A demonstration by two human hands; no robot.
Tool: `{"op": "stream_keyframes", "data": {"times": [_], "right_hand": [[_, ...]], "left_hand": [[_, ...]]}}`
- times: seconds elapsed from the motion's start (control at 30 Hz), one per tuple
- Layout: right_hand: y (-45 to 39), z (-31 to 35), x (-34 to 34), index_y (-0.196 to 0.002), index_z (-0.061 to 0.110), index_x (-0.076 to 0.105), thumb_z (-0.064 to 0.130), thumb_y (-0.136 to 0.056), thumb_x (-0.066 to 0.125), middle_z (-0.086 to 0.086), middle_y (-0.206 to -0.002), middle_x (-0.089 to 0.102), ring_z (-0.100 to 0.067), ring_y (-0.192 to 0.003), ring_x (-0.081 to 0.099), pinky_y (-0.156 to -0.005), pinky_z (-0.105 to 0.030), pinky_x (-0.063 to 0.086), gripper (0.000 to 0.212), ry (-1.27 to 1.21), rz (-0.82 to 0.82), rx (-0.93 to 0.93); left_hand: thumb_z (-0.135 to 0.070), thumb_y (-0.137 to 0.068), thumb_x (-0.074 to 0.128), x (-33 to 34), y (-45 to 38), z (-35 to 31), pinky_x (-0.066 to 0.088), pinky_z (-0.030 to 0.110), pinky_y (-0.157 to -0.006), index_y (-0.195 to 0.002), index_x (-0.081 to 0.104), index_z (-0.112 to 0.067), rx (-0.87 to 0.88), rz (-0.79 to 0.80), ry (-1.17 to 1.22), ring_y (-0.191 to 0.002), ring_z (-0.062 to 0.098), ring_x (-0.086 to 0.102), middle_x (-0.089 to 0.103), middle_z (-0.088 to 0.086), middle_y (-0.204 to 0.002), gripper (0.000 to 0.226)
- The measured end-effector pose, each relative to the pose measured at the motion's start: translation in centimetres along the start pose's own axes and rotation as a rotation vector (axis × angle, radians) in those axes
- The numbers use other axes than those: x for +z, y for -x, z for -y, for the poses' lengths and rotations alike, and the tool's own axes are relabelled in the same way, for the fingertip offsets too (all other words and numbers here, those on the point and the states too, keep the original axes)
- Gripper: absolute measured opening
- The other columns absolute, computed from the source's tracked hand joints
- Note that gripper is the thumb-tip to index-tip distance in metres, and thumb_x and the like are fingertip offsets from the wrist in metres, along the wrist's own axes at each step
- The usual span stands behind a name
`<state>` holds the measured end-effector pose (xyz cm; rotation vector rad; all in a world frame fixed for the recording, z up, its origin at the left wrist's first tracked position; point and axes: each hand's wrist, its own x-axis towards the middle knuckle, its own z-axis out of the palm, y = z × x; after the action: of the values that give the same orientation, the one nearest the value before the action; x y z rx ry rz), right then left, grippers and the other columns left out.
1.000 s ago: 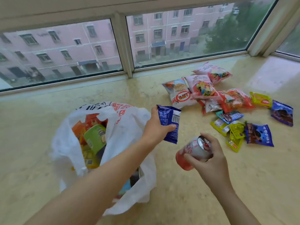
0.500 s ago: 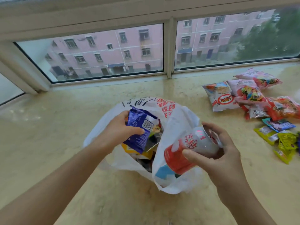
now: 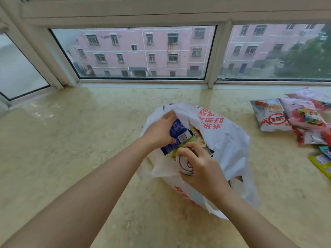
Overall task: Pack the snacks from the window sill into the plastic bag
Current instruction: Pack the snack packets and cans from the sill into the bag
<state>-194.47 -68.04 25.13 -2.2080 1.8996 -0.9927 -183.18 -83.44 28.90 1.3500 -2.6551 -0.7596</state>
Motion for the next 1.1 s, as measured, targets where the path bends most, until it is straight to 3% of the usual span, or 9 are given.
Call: {"op": "stream_keyframes", "data": {"times": [0.1,0.2,0.37,0.57,0.63,0.73,0.87,1.0,1.1], "right_hand": [[-0.5,-0.2,0.6,-0.112,0.027,0.051,0.014,-0.064,0.080,-0.003,-0.115,0.055,-0.023,-0.092,0.057,-0.049,-0.032,0.054,0.057,0.018,-0.046,-0.032],[-1.7,-0.8,0.4,-0.111,0.026,0.050,0.012,-0.067,0.080,-0.007,-0.117,0.055,-0.026,-0.099,0.058,-0.050,-0.035,0.055,0.056,0.073,-0.090,-0.063],[-4.0,-2.6,-0.9,-0.108,0.021,0.050,0.019,-0.075,0.078,-0.008,-0.113,0.053,-0.027,-0.098,0.056,-0.057,-0.036,0.055,0.044,0.041,-0.181,-0.047],[-5.3,-7.0,-1.6,-0.099,0.019,0.047,0.010,-0.071,0.081,-0.012,-0.113,0.052,-0.033,-0.102,0.052,-0.050,-0.038,0.052,0.045,0.114,-0.206,-0.051],[-5.3,-8.7,-1.6,-0.095,0.016,0.046,0.005,-0.069,0.081,-0.012,-0.114,0.049,-0.034,-0.102,0.050,-0.044,-0.035,0.050,0.045,0.200,-0.169,-0.122],[-4.9,-10.8,-0.9,-0.095,0.011,0.044,0.001,-0.070,0.078,-0.014,-0.113,0.044,-0.034,-0.099,0.046,-0.055,-0.038,0.052,0.043,0.373,-0.114,-0.276],[-2.8,-13.1,0.4,-0.107,0.010,0.045,0.010,-0.082,0.061,-0.013,-0.107,0.040,-0.032,-0.091,0.042,-0.068,-0.043,0.054,0.029,0.454,-0.094,-0.313],[0.6,-14.5,0.3,-0.133,0.019,0.046,0.024,-0.088,0.050,-0.014,-0.117,0.044,-0.035,-0.103,0.047,-0.088,-0.045,0.047,0.045,0.514,0.078,-0.272],[2.5,-15.4,0.1,-0.143,0.023,0.035,0.020,-0.085,0.056,-0.018,-0.129,0.043,-0.039,-0.114,0.048,-0.099,-0.048,0.040,0.061,0.556,0.186,-0.168]], "left_hand": [[-0.012,-0.076,0.075,-0.1,-0.9,0.4,0.054,0.041,-0.080,-0.150,0.015,-0.031,0.086,-0.033,0.007,-0.115,0.023,0.053,0.019,-0.008,-0.156,0.097],[-0.013,-0.077,0.072,0.5,-2.0,1.2,0.047,0.031,-0.066,-0.149,0.016,-0.029,0.090,-0.097,-0.045,-0.107,0.021,0.055,0.036,0.000,-0.147,0.092],[-0.027,-0.095,0.051,2.0,-2.6,2.1,0.023,0.037,-0.114,-0.152,0.014,-0.019,0.228,-0.130,-0.525,-0.146,0.023,0.006,0.005,0.004,-0.160,0.068],[-0.037,-0.102,0.036,2.7,-2.0,1.4,0.021,0.038,-0.113,-0.153,0.002,-0.022,0.221,0.100,-0.784,-0.147,0.019,0.008,-0.004,-0.002,-0.161,0.063],[-0.030,-0.100,0.043,2.7,-1.6,0.8,0.033,0.038,-0.105,-0.150,0.025,-0.016,0.384,-0.013,-0.834,-0.142,0.021,0.027,0.022,0.005,-0.158,0.055],[-0.018,-0.093,0.051,3.1,-0.2,0.3,0.043,0.031,-0.078,-0.106,0.068,-0.016,0.802,-0.366,-0.917,-0.103,0.020,0.061,0.067,0.003,-0.112,0.022],[-0.025,-0.098,0.037,3.7,-0.1,-0.3,0.031,0.037,-0.107,-0.150,0.029,-0.018,0.739,-0.548,-0.947,-0.141,0.017,0.032,0.032,0.000,-0.155,0.053],[-0.035,-0.102,0.023,4.4,-1.9,-0.7,0.004,0.046,-0.117,-0.153,-0.003,-0.015,0.440,-0.330,-0.915,-0.148,0.020,0.000,-0.002,0.004,-0.161,0.061],[-0.020,-0.094,0.008,5.2,-2.8,-1.3,-0.010,0.047,-0.116,-0.150,-0.018,-0.017,0.390,-0.222,-0.906,-0.146,0.021,-0.014,-0.018,0.003,-0.159,0.062]]}}
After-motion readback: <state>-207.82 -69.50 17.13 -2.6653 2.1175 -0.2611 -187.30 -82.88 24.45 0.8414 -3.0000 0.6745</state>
